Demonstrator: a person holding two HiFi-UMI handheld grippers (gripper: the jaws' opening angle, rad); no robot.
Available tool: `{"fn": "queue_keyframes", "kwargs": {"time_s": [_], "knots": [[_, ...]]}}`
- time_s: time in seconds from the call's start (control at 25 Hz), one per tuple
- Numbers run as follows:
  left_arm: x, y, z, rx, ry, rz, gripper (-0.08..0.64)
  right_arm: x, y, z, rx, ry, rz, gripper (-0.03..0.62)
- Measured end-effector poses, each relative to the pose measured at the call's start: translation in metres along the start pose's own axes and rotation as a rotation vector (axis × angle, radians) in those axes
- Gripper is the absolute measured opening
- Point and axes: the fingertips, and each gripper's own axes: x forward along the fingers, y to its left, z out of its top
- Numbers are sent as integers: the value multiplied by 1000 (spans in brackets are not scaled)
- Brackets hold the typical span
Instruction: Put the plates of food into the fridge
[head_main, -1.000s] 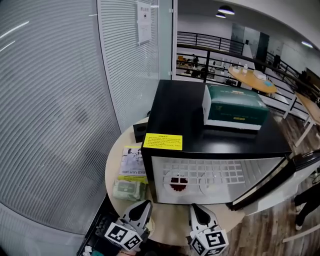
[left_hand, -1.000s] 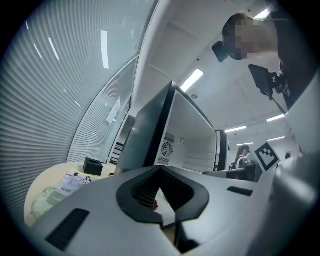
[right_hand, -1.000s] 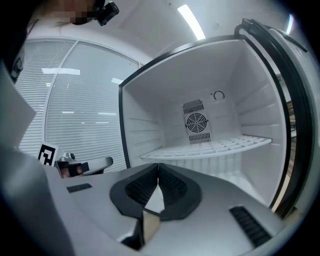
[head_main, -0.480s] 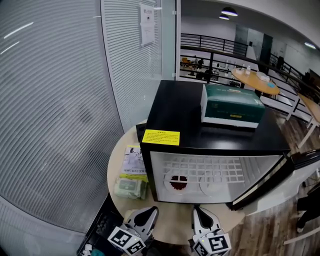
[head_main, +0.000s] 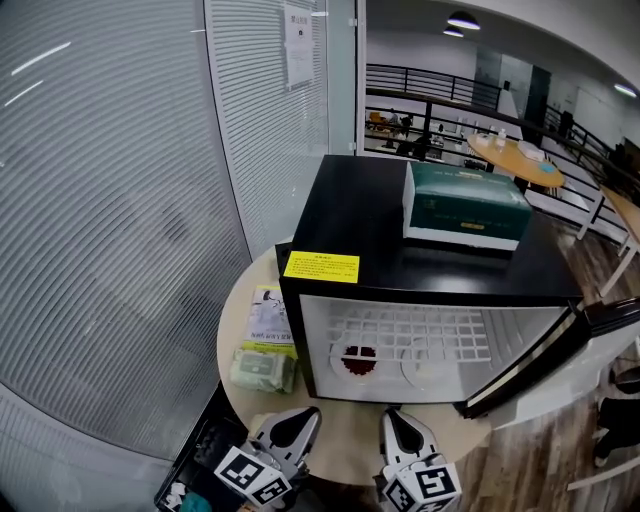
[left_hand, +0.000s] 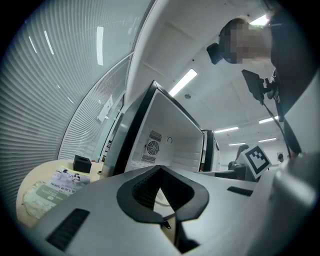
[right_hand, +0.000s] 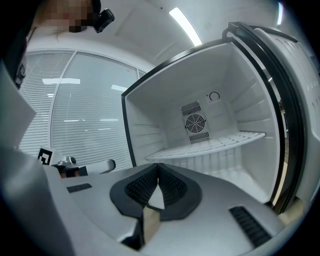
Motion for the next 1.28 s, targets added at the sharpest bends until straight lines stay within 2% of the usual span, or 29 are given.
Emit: {"fn": "queue_keyframes", "kwargs": {"time_s": [0.36,0.6,1.0,1.2,1.28], "knots": [[-5,0,-1,3,0,10,-9,2,7,-6,7,19,21,9],[-16,13,0,19,-11,55,-9,8,15,-16,9,48,45,9],[-71,55,1,23,-29,232,-9,35,56,-53,29,155,167,9],[-108,76,-6,18,-24,340,-9,49,77,-91,58,285,189,9],[-122,84,-11,12,-19,381,-9,52,85,-111,104,352,191,10]]}}
